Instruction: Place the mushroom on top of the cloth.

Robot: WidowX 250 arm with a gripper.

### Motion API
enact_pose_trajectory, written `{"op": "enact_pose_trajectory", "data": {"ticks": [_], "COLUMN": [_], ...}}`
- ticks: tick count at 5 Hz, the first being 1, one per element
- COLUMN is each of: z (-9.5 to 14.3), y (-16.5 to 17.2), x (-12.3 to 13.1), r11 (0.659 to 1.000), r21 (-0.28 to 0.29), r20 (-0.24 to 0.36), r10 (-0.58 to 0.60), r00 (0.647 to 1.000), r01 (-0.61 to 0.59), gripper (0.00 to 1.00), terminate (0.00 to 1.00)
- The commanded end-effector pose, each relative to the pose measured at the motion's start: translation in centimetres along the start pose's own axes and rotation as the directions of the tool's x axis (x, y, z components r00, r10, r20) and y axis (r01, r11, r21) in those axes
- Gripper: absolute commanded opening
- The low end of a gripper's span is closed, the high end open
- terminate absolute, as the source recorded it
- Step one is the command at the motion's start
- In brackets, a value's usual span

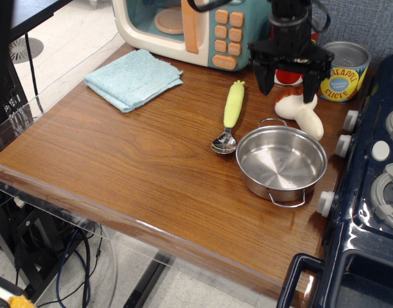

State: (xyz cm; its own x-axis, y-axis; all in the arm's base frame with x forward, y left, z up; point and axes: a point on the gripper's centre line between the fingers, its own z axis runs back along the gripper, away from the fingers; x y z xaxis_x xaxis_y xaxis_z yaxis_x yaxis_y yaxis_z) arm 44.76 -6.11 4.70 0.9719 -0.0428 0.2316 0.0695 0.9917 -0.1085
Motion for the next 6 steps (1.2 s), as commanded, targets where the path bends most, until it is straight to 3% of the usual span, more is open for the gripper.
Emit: {"op": "enact_pose_trajectory", "data": {"ticks": [1,2,4,6], "z": [-0.5,-0.7,-0.3,3.2], "y": [-0.8,-1.1,-1.2,-1.8], "x": [0.3,0.0,0.2,2.6], "r11": [0.999,0.999,0.998,0.999], "r21": [-0.002,0.014,0.014,0.037], "r20": [0.021,0.026,0.035,0.171], "r10": [-0.032,-0.051,-0.056,-0.032], "r00": [0.999,0.998,0.998,0.985], "r01": [0.032,0.050,0.055,0.027], "gripper": [1.00,0.00,0.00,0.00], "terminate": [0.00,0.00,0.00,0.00]}}
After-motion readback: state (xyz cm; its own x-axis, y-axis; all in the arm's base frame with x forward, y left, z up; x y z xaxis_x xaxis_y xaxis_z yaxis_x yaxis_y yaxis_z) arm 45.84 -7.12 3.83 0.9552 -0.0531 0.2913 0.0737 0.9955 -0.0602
